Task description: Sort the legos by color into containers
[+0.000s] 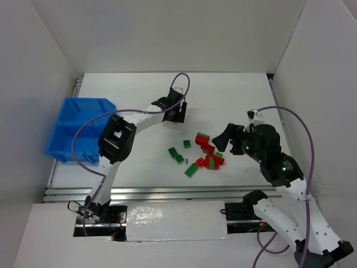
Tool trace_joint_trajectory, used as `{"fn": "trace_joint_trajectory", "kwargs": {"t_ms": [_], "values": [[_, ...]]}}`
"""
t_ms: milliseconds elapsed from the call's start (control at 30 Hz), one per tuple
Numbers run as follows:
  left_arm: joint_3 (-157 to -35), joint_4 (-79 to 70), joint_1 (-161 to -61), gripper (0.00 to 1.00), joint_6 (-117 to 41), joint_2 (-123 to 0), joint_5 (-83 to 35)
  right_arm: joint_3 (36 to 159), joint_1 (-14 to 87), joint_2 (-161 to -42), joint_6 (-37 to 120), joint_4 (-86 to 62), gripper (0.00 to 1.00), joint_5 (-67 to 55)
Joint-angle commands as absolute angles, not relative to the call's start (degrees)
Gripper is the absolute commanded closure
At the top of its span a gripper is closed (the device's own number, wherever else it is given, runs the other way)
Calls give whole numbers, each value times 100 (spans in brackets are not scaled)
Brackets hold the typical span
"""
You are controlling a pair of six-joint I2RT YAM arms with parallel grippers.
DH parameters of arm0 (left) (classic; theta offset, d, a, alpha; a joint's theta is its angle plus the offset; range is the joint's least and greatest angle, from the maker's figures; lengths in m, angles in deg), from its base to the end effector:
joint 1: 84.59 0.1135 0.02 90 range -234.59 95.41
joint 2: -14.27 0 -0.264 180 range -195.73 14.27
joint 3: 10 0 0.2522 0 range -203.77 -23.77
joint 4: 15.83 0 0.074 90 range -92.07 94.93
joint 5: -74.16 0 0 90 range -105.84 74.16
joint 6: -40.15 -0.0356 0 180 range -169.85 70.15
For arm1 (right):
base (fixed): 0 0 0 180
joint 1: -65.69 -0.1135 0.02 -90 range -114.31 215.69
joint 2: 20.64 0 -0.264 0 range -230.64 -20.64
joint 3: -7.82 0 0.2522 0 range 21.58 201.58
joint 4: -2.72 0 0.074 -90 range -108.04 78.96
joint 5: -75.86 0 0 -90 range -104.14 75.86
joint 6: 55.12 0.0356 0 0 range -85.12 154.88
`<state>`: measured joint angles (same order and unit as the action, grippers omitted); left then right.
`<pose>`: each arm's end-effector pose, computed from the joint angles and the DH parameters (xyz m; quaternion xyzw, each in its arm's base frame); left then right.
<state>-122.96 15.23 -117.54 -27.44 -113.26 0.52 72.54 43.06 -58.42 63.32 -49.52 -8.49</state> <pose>0.4255 -0.2638 0.1821 0.0307 0.9176 -0.0570 0.3922 0.1234 0.0552 0.3427 0.0164 0.8440 0.2679 0.4643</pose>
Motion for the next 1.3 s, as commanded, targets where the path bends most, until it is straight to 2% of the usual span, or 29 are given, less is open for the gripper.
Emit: {"fn": "trace_joint_trajectory", "kwargs": {"t_ms": [0, 300, 400, 433, 533, 600, 633, 700, 867, 1033, 1167, 1267], "values": [[-12563, 1463, -11791, 12, -2867, -11554, 51, 7273, 4258, -5790, 6133, -4681, 0, -772], [-12660, 1542, -11791, 25, -2876, -11766, 42, 7291, 4258, -5764, 6107, -4681, 1, -790], [-12782, 1682, -11791, 47, -2867, -11844, 15, 7291, 4258, -5782, 6107, -4681, 0, -807], [-12783, 1700, -11791, 62, -2867, -11827, -19, 7300, 4258, -5782, 6107, -4690, 0, -825], [-12590, 1682, -11791, 82, -2841, -11634, -11, 7326, 4275, -5799, 6107, -4707, 0, -860], [-12502, 1665, -11791, 84, -2849, -11416, 50, 7335, 4267, -5817, 6107, -4699, 0, -851], [-12449, 1674, -11791, 92, -2849, -11344, 155, 7326, 4267, -5825, 6116, -4681, 0, -816], [-12484, 1831, -11782, 99, -2841, -11160, 348, 7300, 4266, -5834, 6124, -4646, 1, -807], [-12651, 2324, -11519, 100, -2648, -10405, 1306, 7291, 4258, -5896, 6116, -4646, 0, -772], [-12152, 2719, -10465, 98, -1877, -9517, 2264, 7221, 4258, -5870, 6151, -4550, 0, -711], [-11676, 2930, -9359, 99, -1321, -9007, 2256, 7238, 4266, -5905, 6133, -4540, 0, -588], [-11412, 3088, -8918, 95, -971, -8831, 2432, 7308, 4258, -5975, 6081, -4593, 0, -561]]}}
